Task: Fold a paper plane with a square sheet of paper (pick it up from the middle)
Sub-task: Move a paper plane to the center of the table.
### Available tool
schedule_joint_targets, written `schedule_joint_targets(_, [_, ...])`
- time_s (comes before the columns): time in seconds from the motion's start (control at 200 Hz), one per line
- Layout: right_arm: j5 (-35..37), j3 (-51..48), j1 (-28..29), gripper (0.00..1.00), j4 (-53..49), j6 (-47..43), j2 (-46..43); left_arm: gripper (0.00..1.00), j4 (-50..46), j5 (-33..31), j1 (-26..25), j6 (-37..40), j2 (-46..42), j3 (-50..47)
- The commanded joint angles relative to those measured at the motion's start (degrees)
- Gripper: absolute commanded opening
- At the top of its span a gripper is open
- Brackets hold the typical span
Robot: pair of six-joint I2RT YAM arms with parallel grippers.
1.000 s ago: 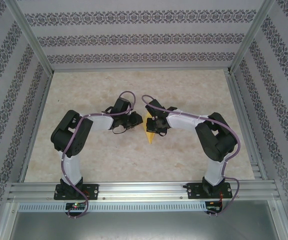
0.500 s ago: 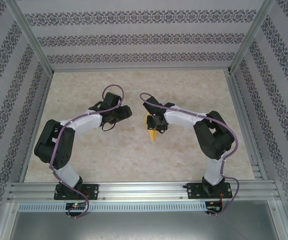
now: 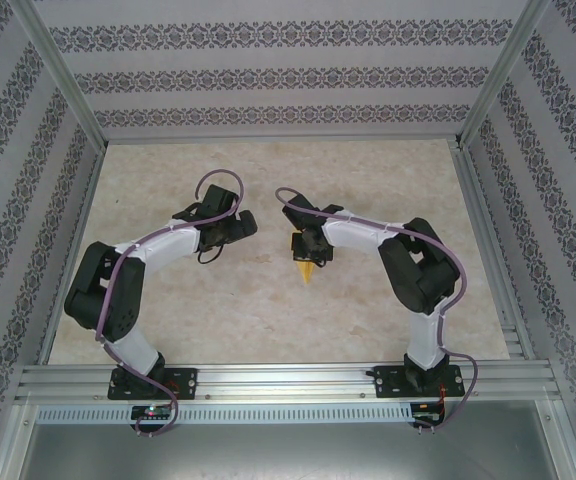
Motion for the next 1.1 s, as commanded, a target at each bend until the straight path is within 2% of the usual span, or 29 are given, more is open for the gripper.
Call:
schedule_joint_targets(0.0, [2.2,1.9,0.6,0.12,-1.7,0.9,1.7,1.00,-2.7,-3.1,1.5,2.1,-2.8,0.2])
schedule_joint_targets(0.1, [3.3,3.5,0.7,0.09,-2.7,0.0,1.3,1.00,-3.6,-4.2,2.1,2.8,-3.6,0.3])
schedule_joint_targets(0.265, [5.0,7.9,0.6,0.09,-3.3,-2.8,0.5,1.00,-4.4,-4.5,3.3,2.9,-4.8,-0.5])
schedule_joint_targets(0.664, [3.6,19.3,-0.5,0.11,-2.8,-10.7,10.0,1.00,-4.1,-2.9,4.1,3.0,-6.0,-2.0])
schedule_joint_targets(1.094, [1.6,18.7,-1.3,0.17,-2.1,-8.2,14.0,1.00,-4.2,-1.9,4.1,3.1,-5.1,-1.9])
